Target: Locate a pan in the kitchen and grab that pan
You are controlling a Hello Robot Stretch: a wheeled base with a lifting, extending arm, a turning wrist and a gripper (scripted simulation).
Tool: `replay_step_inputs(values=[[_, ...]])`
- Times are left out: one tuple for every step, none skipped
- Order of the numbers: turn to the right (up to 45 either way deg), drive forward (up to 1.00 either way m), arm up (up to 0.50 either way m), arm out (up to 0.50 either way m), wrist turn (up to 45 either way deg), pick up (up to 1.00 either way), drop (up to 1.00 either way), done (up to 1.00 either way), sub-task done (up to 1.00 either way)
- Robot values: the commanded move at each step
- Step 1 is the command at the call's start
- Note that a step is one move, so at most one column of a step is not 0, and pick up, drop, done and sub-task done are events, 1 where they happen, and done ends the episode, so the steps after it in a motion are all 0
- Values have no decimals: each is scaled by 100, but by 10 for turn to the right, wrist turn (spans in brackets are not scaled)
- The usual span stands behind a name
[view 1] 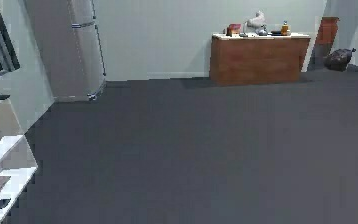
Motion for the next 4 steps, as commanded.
replay_step_inputs(values=[[90,0,0,0,0,0,0,0,0],[0,100,0,0,0,0,0,0,0],[30,0,0,0,0,0,0,0,0],[0,100,0,0,0,0,0,0,0]])
